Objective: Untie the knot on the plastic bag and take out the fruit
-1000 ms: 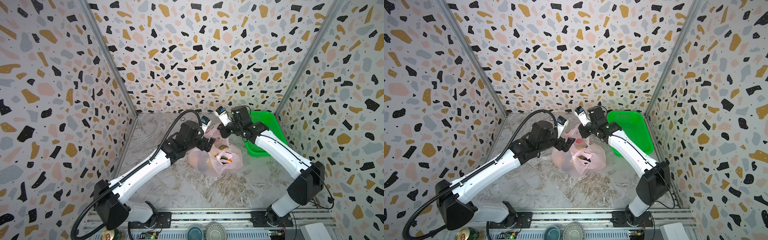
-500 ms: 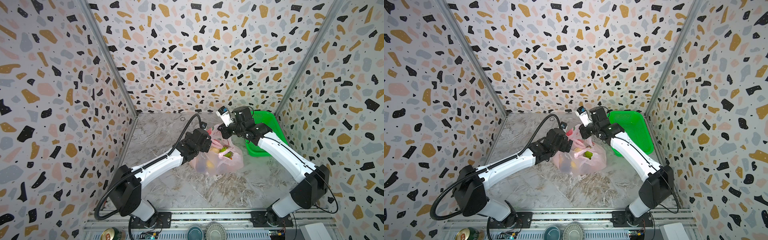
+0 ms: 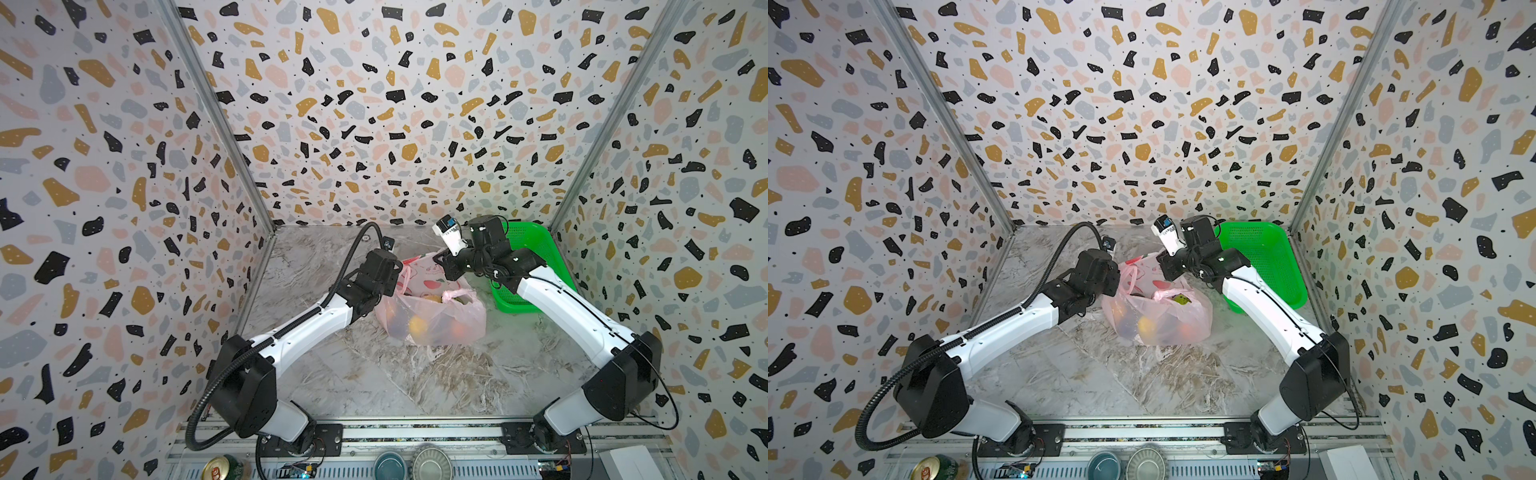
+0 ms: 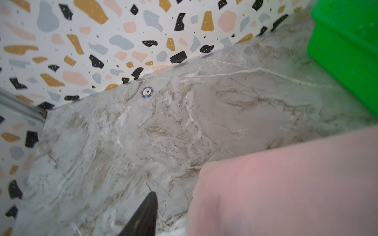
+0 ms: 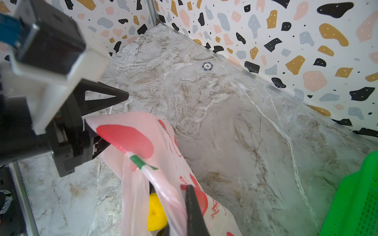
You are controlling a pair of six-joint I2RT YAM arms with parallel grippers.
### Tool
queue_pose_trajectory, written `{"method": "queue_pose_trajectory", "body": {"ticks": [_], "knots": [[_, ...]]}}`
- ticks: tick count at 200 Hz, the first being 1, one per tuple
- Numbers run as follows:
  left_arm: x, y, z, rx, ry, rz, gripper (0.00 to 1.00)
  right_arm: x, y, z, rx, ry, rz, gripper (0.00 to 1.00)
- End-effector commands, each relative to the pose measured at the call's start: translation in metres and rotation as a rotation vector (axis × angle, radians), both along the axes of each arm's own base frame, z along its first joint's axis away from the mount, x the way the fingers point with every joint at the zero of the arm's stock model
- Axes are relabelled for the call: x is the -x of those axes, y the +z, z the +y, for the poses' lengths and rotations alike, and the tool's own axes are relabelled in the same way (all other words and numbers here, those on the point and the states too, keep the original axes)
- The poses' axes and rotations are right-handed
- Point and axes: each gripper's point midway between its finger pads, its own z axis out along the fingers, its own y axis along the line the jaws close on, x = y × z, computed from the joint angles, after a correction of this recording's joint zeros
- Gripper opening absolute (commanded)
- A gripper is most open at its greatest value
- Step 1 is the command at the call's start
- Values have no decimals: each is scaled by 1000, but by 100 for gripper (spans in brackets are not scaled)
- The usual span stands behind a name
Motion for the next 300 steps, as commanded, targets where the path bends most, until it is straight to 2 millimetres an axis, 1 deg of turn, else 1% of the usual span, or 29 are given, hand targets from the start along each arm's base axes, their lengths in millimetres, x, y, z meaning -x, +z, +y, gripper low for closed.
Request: {"method": "queue_pose_trajectory", "body": {"ticks": [1,6,11,15,19,22,27,28,32,36,41,46,64,79,96,112,133,152,186,216,233,255,277,289,300], "knots": [[10,-8,13,-37,-23,42,29,-12,20,-10,-25,-54,-61,0],[11,-6,11,-31,-38,43,26,-13,19,-10,-23,-55,-59,0],[13,-4,9,-22,-56,42,25,-13,19,-9,-23,-52,-57,0],[15,-3,6,-13,-74,41,28,-13,19,-8,-25,-50,-57,0],[17,0,3,-2,-97,40,34,-13,20,-8,-28,-48,-58,0],[18,1,1,3,-112,38,41,-13,20,-7,-31,-46,-57,0],[21,4,-1,15,-130,34,57,-13,21,-6,-37,-44,-58,0],[22,5,-1,19,-135,32,61,-13,21,-6,-38,-44,-58,0],[24,7,-3,29,-150,28,75,-13,22,-5,-42,-41,-56,0],[26,9,-5,39,-168,24,86,-13,22,-5,-45,-39,-55,0],[29,14,-9,52,-197,16,95,-12,23,-4,-48,-35,-54,0],[31,17,-10,64,-210,9,100,-12,23,-3,-51,-31,-51,0],[39,31,-19,114,-270,-22,100,-10,24,-2,-62,-27,-45,0],[41,42,-27,156,-309,-37,99,-8,25,-2,-70,-25,-43,0],[37,49,-38,199,-331,-38,99,-6,27,-2,-77,-22,-44,0],[33,56,-52,254,-365,-45,100,-5,30,-2,-88,-19,-47,0],[27,57,-67,279,-393,-38,100,-5,31,0,-96,-15,-44,0],[17,50,-71,259,-363,-35,99,-3,35,2,-109,-4,-48,0],[-13,41,-57,228,-190,-72,99,3,43,4,-130,15,-58,0],[-36,24,-29,114,-2,-74,99,8,47,0,-134,12,-69,0],[-43,14,-11,67,67,-59,99,10,47,-3,-126,7,-75,0],[-50,-1,11,47,122,-27,100,13,46,-4,-124,13,-74,0],[-54,-17,25,15,151,17,100,14,43,-2,-128,22,-70,0],[-54,-25,26,-3,139,40,94,14,41,-1,-127,26,-69,0],[-53,-27,23,-1,114,50,86,11,38,-1,-124,23,-65,0]]}}
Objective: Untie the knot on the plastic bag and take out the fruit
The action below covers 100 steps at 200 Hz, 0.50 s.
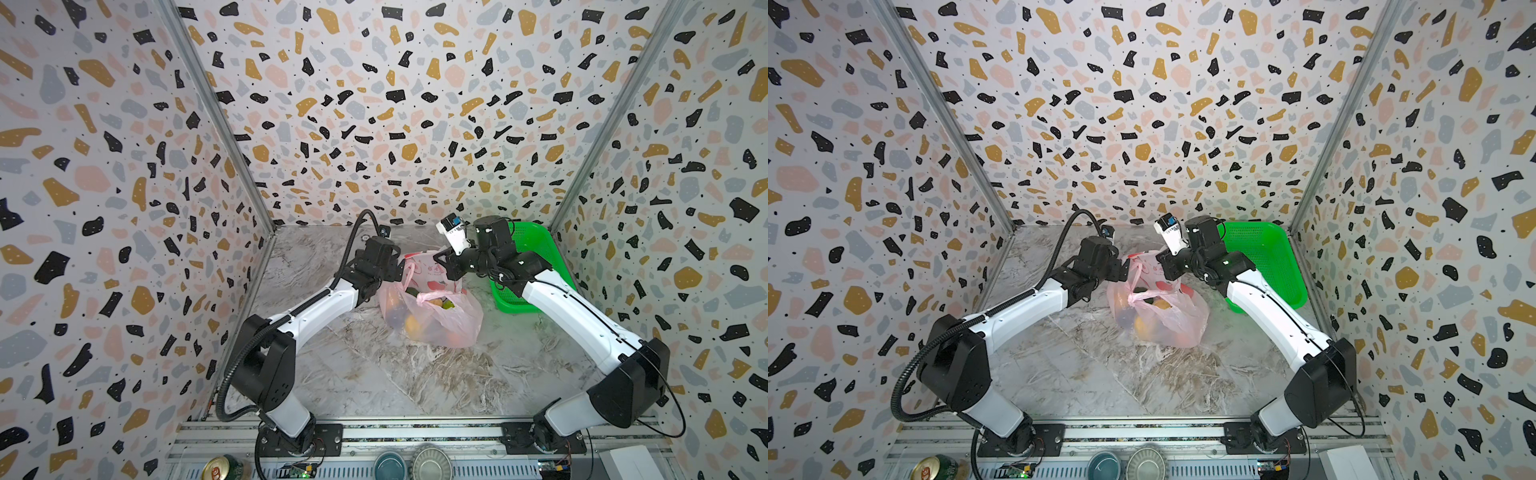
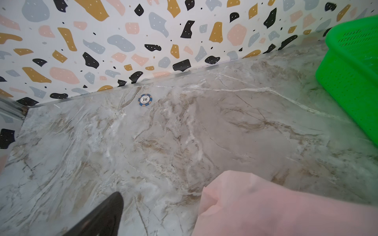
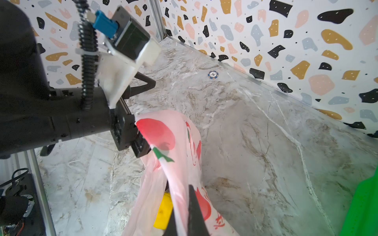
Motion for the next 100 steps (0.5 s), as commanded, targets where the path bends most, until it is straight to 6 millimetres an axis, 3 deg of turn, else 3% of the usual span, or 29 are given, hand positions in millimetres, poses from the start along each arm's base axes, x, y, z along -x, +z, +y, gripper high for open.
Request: {"method": "queue_pose_trajectory", "body": {"ticks": [1,43,70,83,100], "knots": [[-3,-17,18,-65,40,51,86,0,29,-4,-46,-4,-75,0],[10,-11,-5,12,-105,71,41,-15,21,-5,-25,-30,-67,0],[25,-5,-15,40,-184,94,15,-31,10,-13,14,-56,0,39],[32,-2,-16,47,-199,110,5,-32,16,-15,20,-49,14,48],[40,7,-16,54,-200,116,2,-22,41,-12,-5,-5,22,58]]}}
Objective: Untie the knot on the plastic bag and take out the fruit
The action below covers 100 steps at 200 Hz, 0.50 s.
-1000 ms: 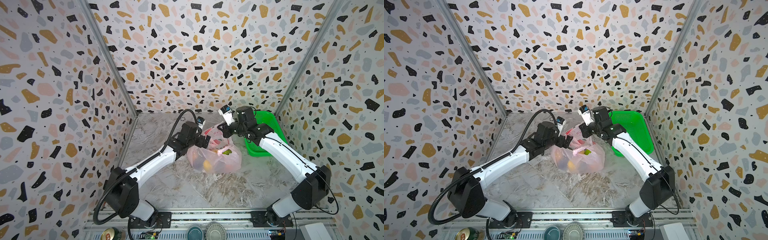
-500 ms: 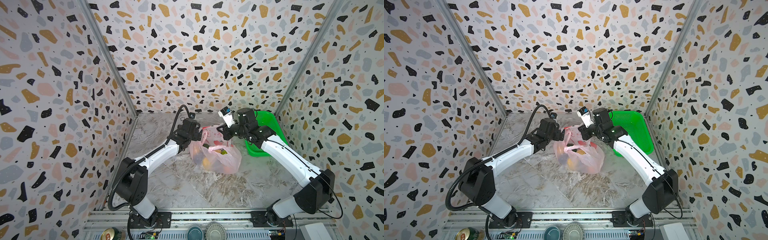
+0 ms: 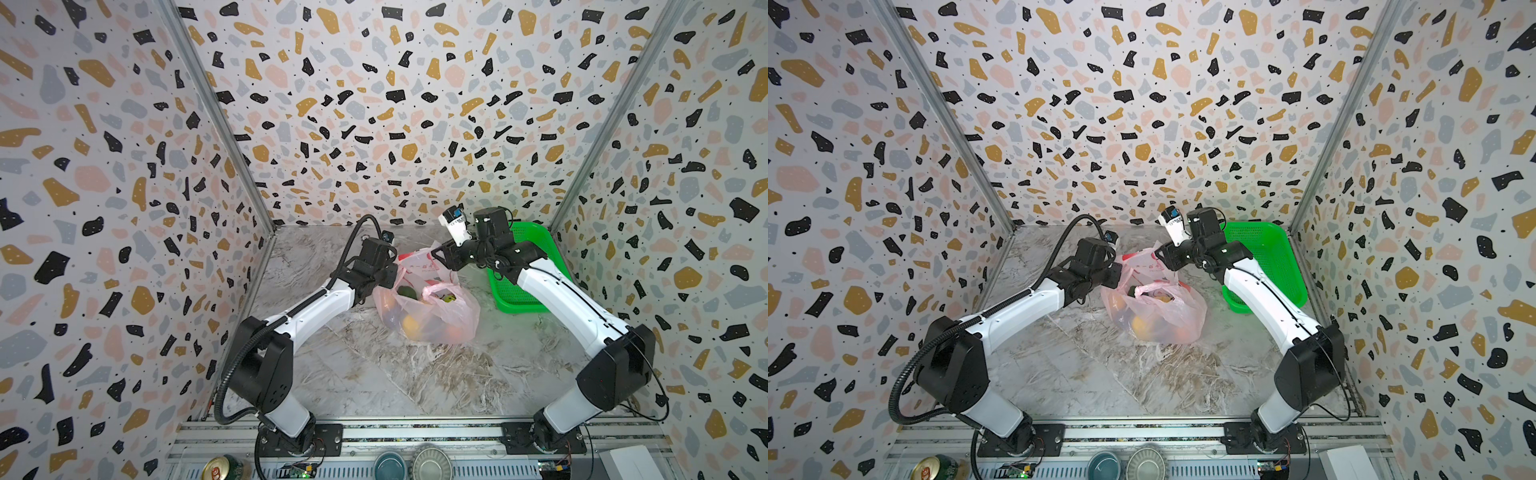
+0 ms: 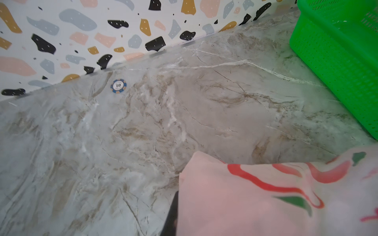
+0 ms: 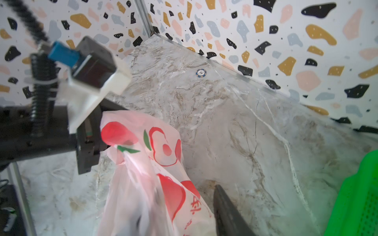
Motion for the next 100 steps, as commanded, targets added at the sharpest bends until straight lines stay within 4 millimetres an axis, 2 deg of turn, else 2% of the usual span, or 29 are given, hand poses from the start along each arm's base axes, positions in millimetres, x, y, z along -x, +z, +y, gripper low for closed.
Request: {"method": "queue_pose_trajectory", "body": {"ticks": [1,27,59,79,100], "knots": [[15,19,-1,29,-35,6,2,15,40,-3,-29,44,-4,58],[25,32,-5,70,-44,-4,2,45,76,9,-88,149,71,64],[28,34,-9,94,-45,1,2,82,98,31,-104,248,139,65],[30,35,-11,100,-51,-1,1,102,97,46,-105,298,184,65],[31,40,-11,106,-55,-6,1,122,78,64,-82,340,252,63]]}}
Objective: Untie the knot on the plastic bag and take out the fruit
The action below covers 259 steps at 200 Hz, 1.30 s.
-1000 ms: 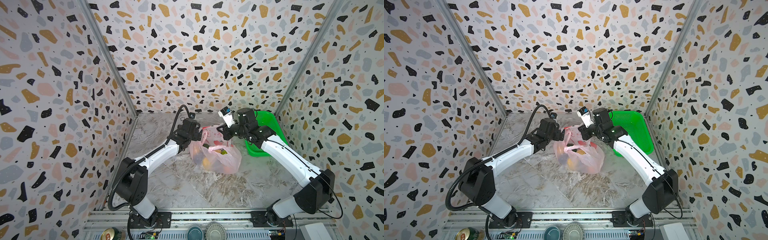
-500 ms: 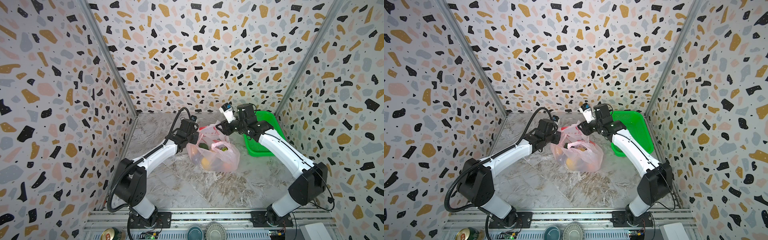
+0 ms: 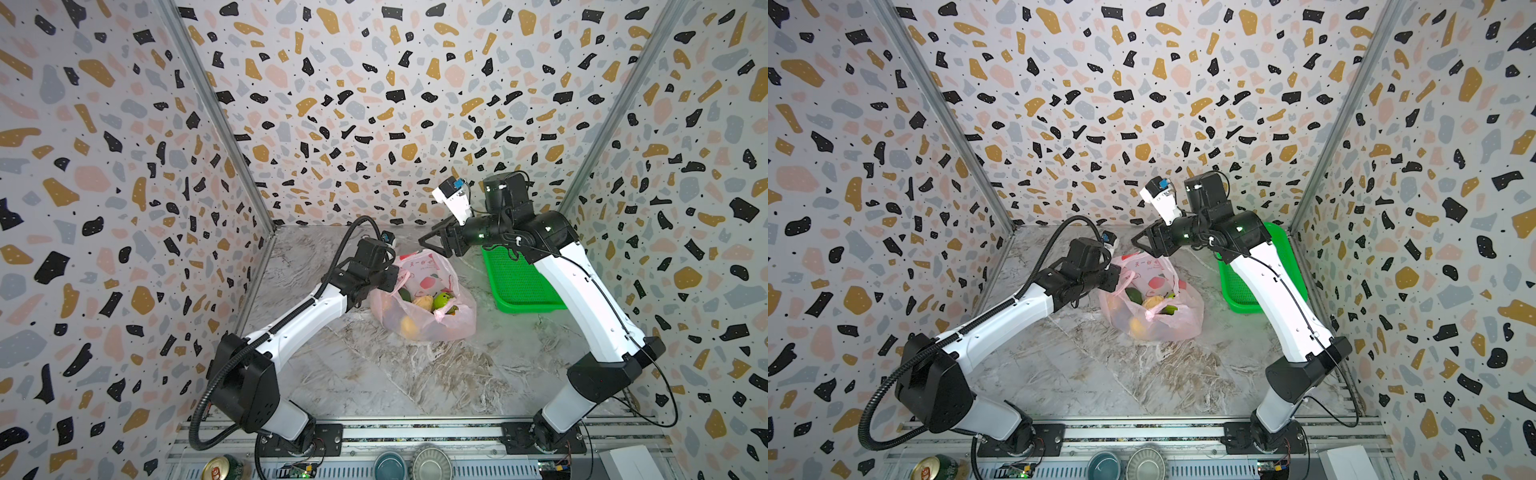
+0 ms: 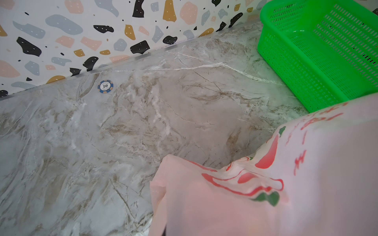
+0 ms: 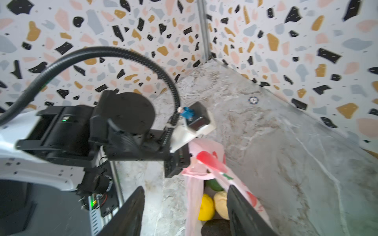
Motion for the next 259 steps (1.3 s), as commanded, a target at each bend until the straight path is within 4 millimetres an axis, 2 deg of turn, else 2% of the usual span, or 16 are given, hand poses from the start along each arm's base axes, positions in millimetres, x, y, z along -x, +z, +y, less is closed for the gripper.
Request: {"method": "queue_pose_trajectory", "body": {"ticks": [1,16,32,66,84,102,121,138,151,166,193,205,220,238,259], "knots": [[4,13,-4,38,-12,-19,1,29,-44,15,86,61,189,63],[6,11,-2,31,-9,-14,1,37,-67,19,125,46,223,59],[9,8,-1,28,-12,-9,0,36,-97,16,146,-17,251,55],[18,7,3,39,-10,-10,0,14,-153,4,167,-198,258,46],[23,9,3,46,-15,-18,0,-4,-181,0,198,-298,261,39],[28,9,-1,55,-31,-30,0,-24,-198,-3,190,-391,247,34],[34,7,-4,52,-47,-41,0,-41,-211,2,142,-450,246,32],[38,5,-5,49,-53,-44,0,-50,-213,8,83,-470,248,32],[39,5,-4,43,-47,-49,0,-55,-206,12,49,-463,244,32],[39,7,0,36,-35,-62,0,-58,-203,13,66,-464,232,33],[34,14,2,51,-6,-88,1,-48,-236,8,226,-472,242,37],[31,17,1,58,5,-94,1,-38,-253,3,266,-485,243,43],[28,21,-3,69,1,-96,1,-36,-266,0,246,-500,251,54],[27,27,-5,91,-5,-112,1,-54,-264,7,186,-530,220,66],[28,31,-7,102,-18,-129,1,-96,-262,4,168,-656,162,73]]}}
